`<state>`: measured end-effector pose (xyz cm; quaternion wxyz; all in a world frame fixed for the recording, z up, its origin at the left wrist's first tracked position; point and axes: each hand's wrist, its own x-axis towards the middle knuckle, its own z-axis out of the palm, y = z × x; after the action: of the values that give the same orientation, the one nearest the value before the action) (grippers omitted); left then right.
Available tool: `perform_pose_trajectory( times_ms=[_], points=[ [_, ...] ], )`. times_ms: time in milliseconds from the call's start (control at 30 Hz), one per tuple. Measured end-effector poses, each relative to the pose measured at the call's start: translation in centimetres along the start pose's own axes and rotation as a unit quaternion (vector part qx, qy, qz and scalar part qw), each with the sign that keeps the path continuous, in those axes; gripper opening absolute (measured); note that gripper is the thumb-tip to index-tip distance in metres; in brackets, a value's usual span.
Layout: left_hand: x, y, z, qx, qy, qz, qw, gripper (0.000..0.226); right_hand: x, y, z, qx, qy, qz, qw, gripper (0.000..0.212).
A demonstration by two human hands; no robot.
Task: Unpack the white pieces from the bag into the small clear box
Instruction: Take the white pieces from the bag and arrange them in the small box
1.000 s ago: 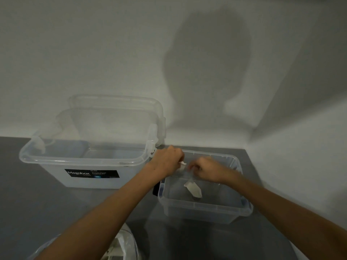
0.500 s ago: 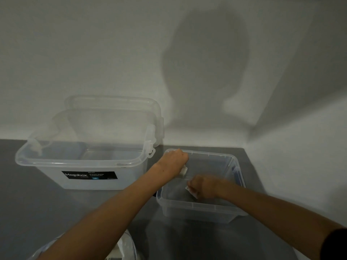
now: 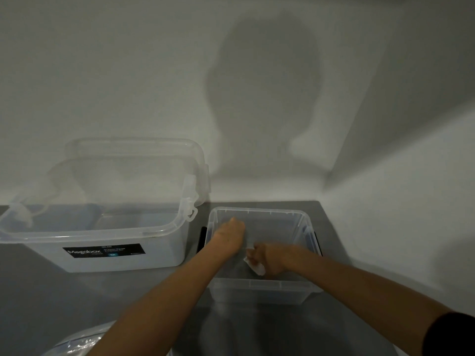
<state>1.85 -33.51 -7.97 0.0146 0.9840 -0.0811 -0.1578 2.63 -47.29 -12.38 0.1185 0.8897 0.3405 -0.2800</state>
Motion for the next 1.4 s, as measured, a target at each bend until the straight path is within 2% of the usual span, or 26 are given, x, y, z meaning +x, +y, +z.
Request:
perform_pose_trajectory(
  times_ms=[167, 300, 367, 467, 533, 600, 700, 900, 1067, 1133, 1267, 1333, 1400],
  points=[
    [0.1, 0.0, -0.2, 0.005, -0.015, -0.023, 1.000, 0.039, -0.4, -0.3, -0.3, 0.004, 0.023, -0.007, 1.000, 0.054],
    [0.1, 0.1, -0.3, -0.002, -0.024, -0.029, 0.999, 0.036, -1.0, -0.7, -1.2, 0.036, 0.031, -0.008, 0.999, 0.032],
    [0.0, 0.1, -0.4, -0.024, -0.069, -0.032, 0.997, 0.032, -1.3, -0.9, -1.6, 0.042, 0.017, -0.014, 0.999, 0.028],
    [0.1, 0.3, -1.0, -0.059, -0.182, -0.055, 0.980, 0.013, -1.8, -1.0, -1.8, 0.052, -0.002, -0.033, 0.998, 0.037],
    [0.3, 0.3, -1.2, -0.082, -0.203, -0.067, 0.974, 0.018, -1.8, -0.9, -1.4, 0.050, -0.002, -0.036, 0.998, 0.038],
    [0.3, 0.3, -1.2, -0.075, -0.184, -0.062, 0.978, 0.022, -1.6, -0.7, -1.0, 0.056, 0.002, -0.035, 0.998, 0.026],
    [-0.1, 0.4, -0.5, -0.033, -0.110, -0.049, 0.992, 0.030, -1.8, -0.7, -0.8, 0.052, 0.014, -0.030, 0.998, 0.007],
    [-0.4, 0.2, 0.4, -0.006, 0.009, -0.032, 0.999, 0.035, -2.0, -1.0, -0.7, 0.055, 0.022, -0.026, 0.998, 0.023],
    [-0.6, 0.0, 0.4, 0.011, 0.045, -0.014, 0.999, 0.030, -2.2, -0.3, -2.6, 0.173, 0.038, 0.001, 0.984, 0.016],
    [-0.7, -0.1, 0.4, 0.016, 0.045, -0.015, 0.999, 0.030, -2.6, 0.2, -3.6, 0.234, 0.069, 0.014, 0.970, 0.006],
    [-0.8, -0.2, 0.0, 0.015, 0.036, -0.019, 0.999, 0.029, -3.9, 0.4, -4.9, 0.404, 0.114, 0.034, 0.907, 0.010],
    [-0.9, -0.3, -0.4, 0.019, 0.031, -0.015, 0.999, 0.029, -4.0, 0.4, -4.8, 0.438, 0.124, 0.044, 0.889, 0.008],
    [-1.0, -0.3, -0.9, 0.026, 0.038, -0.003, 0.999, 0.029, -4.0, 0.4, -4.6, 0.453, 0.124, 0.047, 0.882, 0.015]
  ],
)
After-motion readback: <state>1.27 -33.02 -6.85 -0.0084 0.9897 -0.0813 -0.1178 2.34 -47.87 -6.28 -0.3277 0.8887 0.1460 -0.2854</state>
